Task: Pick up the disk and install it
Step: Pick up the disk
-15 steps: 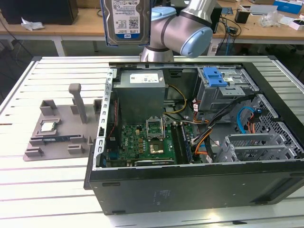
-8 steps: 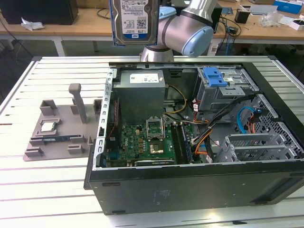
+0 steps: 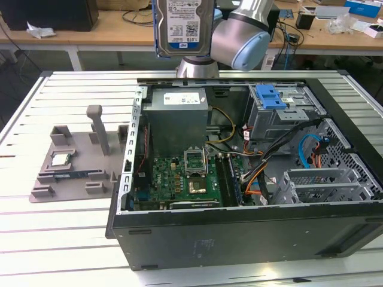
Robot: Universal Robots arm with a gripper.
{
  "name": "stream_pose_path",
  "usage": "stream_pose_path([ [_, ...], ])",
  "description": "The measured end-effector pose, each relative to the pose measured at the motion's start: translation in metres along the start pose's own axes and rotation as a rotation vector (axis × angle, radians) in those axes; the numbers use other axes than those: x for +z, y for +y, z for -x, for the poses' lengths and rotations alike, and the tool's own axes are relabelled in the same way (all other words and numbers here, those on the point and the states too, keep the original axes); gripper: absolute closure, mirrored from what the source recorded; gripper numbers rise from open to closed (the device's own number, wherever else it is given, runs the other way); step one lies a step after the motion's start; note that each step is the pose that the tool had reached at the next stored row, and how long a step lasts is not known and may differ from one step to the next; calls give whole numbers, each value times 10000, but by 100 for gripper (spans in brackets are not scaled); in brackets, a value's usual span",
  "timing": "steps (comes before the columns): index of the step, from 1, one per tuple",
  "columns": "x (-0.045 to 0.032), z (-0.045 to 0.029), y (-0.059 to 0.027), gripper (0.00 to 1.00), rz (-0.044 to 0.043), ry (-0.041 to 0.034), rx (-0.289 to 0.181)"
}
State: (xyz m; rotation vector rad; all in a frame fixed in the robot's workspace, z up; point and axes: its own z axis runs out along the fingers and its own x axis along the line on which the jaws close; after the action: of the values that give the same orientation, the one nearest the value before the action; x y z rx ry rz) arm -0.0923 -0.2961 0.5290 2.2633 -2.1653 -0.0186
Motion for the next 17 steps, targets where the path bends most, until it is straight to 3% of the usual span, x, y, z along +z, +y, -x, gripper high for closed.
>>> stream_pose_path([
  [11,-4,-12,-281,63,0,1,0],
  [17,-5,-25,-369,63,-1,0,0],
])
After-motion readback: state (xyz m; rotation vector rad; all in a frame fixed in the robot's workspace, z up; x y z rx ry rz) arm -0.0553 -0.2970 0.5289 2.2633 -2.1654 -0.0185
